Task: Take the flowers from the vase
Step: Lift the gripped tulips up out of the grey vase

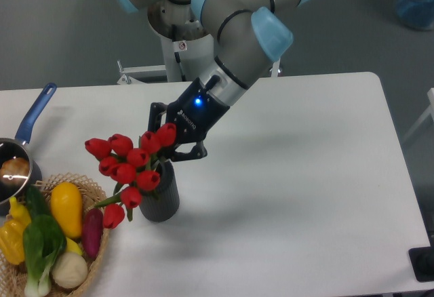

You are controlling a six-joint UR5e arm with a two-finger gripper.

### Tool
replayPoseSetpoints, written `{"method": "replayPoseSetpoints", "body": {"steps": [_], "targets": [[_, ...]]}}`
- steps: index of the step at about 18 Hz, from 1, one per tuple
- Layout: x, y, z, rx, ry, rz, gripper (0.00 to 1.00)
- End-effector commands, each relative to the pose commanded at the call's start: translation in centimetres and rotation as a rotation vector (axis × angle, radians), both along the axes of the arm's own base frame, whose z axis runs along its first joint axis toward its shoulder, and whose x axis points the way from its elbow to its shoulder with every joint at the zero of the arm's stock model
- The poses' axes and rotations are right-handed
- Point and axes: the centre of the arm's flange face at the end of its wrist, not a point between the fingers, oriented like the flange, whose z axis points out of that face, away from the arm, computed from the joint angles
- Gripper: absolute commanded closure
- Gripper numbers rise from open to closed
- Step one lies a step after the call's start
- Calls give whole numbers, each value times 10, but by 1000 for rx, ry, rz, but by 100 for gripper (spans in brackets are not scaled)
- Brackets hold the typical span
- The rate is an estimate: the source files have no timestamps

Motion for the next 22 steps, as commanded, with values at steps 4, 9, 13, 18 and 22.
{"method": "replayPoseSetpoints", "body": {"steps": [4,9,13,18,22], "targets": [[-2,-5,11,27,-20,18,91],[-17,-13,33,70,-56,62,91],[-34,-22,54,118,-90,102,90],[-49,-32,72,156,-135,142,90],[-59,-40,86,180,-186,178,90]]}}
